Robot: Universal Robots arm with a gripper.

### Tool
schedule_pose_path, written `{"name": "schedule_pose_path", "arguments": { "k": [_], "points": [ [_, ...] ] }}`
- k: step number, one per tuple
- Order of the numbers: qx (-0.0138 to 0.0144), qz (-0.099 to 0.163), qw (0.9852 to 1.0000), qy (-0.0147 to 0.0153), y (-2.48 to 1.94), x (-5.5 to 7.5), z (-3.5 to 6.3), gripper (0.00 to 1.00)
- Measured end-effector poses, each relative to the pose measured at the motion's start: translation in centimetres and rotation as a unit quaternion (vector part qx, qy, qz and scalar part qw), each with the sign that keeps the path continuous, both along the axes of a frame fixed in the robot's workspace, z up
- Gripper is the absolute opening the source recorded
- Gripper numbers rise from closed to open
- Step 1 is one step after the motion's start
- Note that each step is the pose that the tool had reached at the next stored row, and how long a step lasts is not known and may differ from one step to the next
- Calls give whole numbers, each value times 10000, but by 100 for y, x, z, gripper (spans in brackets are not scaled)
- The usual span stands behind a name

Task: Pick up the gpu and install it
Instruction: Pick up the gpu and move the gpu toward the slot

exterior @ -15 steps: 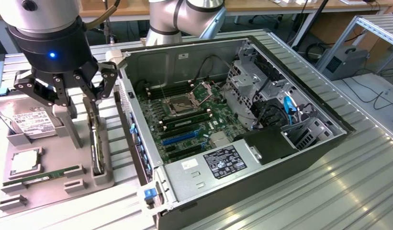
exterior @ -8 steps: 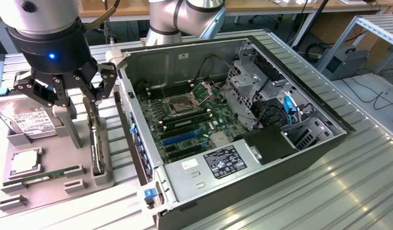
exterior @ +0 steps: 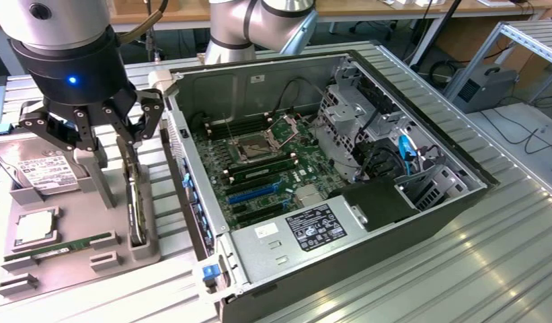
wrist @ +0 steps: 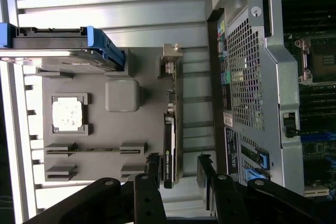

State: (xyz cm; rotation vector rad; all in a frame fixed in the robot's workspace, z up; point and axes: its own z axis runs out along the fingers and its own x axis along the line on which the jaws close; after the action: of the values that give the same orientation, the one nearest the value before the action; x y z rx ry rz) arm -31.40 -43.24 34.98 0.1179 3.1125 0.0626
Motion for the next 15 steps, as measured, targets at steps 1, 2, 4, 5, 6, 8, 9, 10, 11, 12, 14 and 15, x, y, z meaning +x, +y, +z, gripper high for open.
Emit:
{"name": "schedule_pose_path", "arguments": {
  "k": [1, 2, 4, 5, 6, 8, 9, 10, 11, 12, 14, 15],
  "points": [
    [0, 0, 10000, 0, 0, -1, -2, 42],
    [0, 0, 10000, 0, 0, -2, -4, 42],
    [0, 0, 10000, 0, 0, -4, -8, 42],
    [0, 0, 10000, 0, 0, -4, -9, 42],
    [0, 0, 10000, 0, 0, -5, -11, 42],
    [0, 0, 10000, 0, 0, -8, -15, 42],
    [0, 0, 10000, 0, 0, -9, -19, 42],
    [0, 0, 10000, 0, 0, -10, -22, 42],
    [0, 0, 10000, 0, 0, -11, -24, 42],
    [0, 0, 10000, 0, 0, -11, -26, 42],
    [0, 0, 10000, 0, 0, -12, -30, 42],
    [0, 0, 10000, 0, 0, -13, -32, 42]
  ]
}}
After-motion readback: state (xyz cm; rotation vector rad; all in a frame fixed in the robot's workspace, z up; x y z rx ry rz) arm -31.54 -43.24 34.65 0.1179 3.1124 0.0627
